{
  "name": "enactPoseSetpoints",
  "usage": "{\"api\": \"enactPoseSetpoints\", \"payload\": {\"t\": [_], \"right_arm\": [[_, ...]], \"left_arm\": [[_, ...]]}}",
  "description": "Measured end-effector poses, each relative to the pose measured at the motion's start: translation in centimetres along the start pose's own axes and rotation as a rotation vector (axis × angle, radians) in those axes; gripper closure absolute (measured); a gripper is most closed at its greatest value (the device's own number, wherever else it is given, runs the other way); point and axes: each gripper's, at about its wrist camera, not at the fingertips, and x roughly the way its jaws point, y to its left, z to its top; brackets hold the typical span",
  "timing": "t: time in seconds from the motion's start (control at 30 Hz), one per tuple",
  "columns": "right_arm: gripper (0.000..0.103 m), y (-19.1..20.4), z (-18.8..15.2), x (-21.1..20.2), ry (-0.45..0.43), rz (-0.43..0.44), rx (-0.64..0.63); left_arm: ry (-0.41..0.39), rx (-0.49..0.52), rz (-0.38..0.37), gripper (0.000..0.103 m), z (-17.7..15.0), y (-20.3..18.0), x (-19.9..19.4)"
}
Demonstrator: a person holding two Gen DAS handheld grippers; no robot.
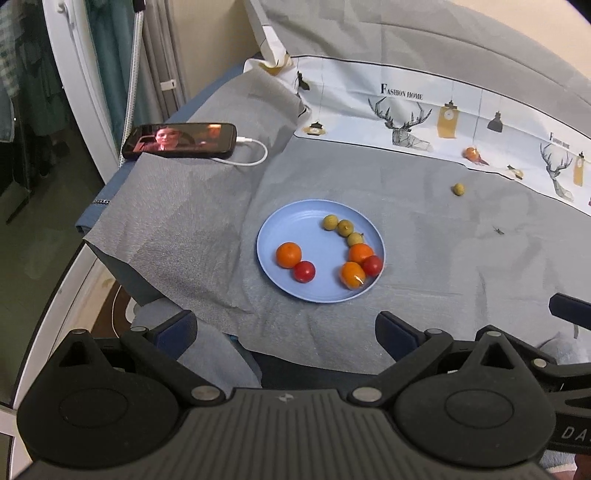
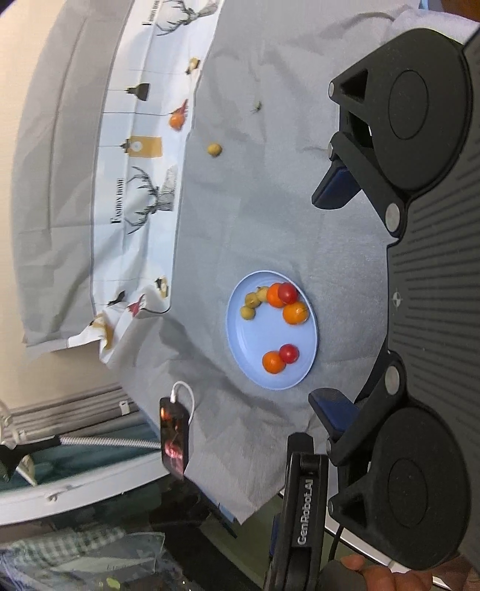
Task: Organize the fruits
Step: 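Withdraw both open tools from the plate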
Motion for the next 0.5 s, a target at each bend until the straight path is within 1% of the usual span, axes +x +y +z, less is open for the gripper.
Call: {"api": "enactPoseSetpoints", "payload": {"t": [0.2,0.37,0.5], "right_arm": [[0.001,0.0,-0.2,-1.5,-0.032,0.004,0.006],[0.001,0.2,-0.3,-1.9,-0.042,0.008,0.004],[0.001,0.1,-0.4,-2.1,-0.046,0.006,0.005]], "left_arm": [[-0.026,0.003,0.005,0.0,-0.7,-0.2,-1.5],[-0.067,0.012,0.009,0.0,-0.8,-0.2,-2.6],[-0.07,0.019,0.008,0.0,-0.9,-0.3,-2.8]]}}
